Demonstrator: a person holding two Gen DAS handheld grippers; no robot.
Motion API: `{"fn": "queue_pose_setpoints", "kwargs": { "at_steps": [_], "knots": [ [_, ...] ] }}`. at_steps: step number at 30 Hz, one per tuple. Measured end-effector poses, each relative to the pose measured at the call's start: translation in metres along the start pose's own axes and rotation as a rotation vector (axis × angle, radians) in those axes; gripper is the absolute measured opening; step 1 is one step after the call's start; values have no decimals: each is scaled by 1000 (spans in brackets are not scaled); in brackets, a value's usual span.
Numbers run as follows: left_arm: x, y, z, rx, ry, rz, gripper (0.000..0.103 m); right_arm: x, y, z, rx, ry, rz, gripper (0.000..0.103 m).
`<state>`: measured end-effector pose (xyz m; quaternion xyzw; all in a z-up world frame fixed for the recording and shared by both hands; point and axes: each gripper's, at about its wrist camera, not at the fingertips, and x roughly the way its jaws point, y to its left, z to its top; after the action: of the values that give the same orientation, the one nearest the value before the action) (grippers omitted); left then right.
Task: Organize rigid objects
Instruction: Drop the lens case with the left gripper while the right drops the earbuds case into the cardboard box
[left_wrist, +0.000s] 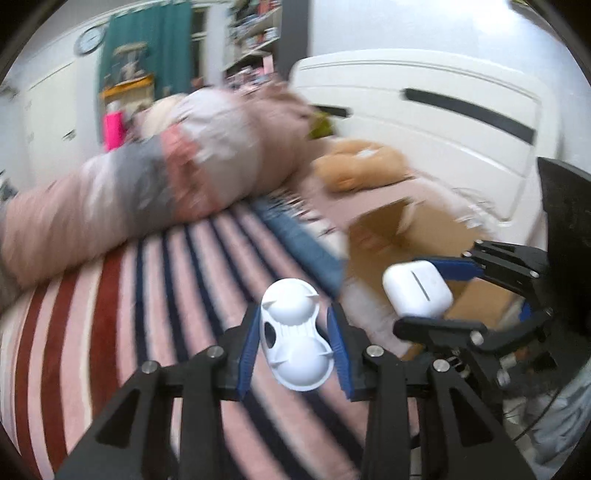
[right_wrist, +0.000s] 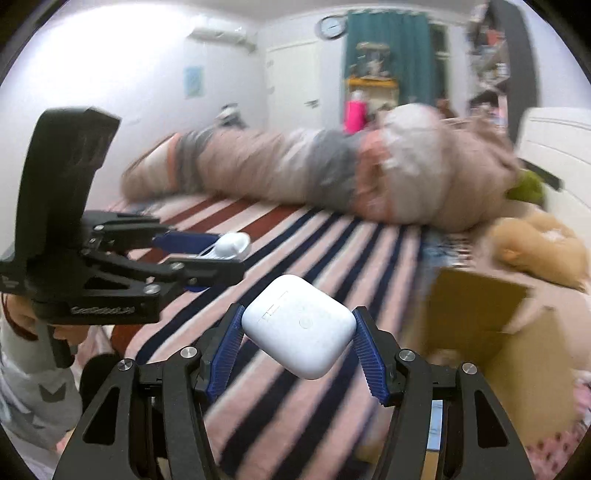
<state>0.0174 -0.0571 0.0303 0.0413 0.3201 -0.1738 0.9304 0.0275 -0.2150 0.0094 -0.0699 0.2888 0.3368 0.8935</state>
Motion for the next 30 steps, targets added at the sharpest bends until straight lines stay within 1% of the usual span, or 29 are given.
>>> {"fn": "queue_pose_setpoints", "kwargs": {
  "at_steps": [1, 4, 5, 7, 8, 9, 11, 12, 14, 16, 18, 21, 23, 28, 29, 30],
  "knots": [
    [4, -17, 12, 29, -7, -29, 33, -11, -13, 0, 20, -5, -29, 56],
    [20, -51, 35, 85, -2, -76, 33, -33, -57, -9, 49, 21, -171, 56],
    [27, -62, 41, 103, 7, -93, 33, -36, -70, -13, 61, 33, -201, 56],
    [50, -82, 55, 132, 46, -125, 33, -36, -100, -18, 92, 79, -228, 56],
    [59, -90, 59, 139, 63, -128, 33, -33, -110, -18, 92, 97, -229, 56],
    [69, -97, 63, 148, 81, -126, 33, -24, -123, -17, 82, 138, -237, 56],
    [83, -106, 70, 170, 105, -112, 33, -10, -136, -12, 42, 183, -254, 56],
    [92, -111, 74, 187, 120, -107, 33, -1, -140, -11, 16, 200, -245, 56],
    [104, -114, 77, 203, 143, -114, 33, 19, -150, -8, 4, 253, -199, 56],
    [117, -112, 77, 207, 167, -108, 33, 34, -155, -9, -32, 285, -198, 56],
    [126, -114, 75, 215, 182, -84, 33, 50, -160, -10, -63, 332, -219, 56],
    [137, -113, 73, 222, 196, -65, 33, 57, -162, -19, -84, 362, -224, 56],
    [143, -111, 74, 226, 200, -61, 33, 59, -162, -21, -98, 366, -211, 56],
    [150, -111, 73, 247, 204, -42, 33, 59, -160, -25, -109, 362, -214, 56],
    [150, -111, 73, 251, 205, -42, 33, 58, -160, -24, -108, 359, -213, 56],
    [150, -112, 72, 257, 206, -41, 33, 57, -159, -25, -105, 359, -209, 59]
  ]
}}
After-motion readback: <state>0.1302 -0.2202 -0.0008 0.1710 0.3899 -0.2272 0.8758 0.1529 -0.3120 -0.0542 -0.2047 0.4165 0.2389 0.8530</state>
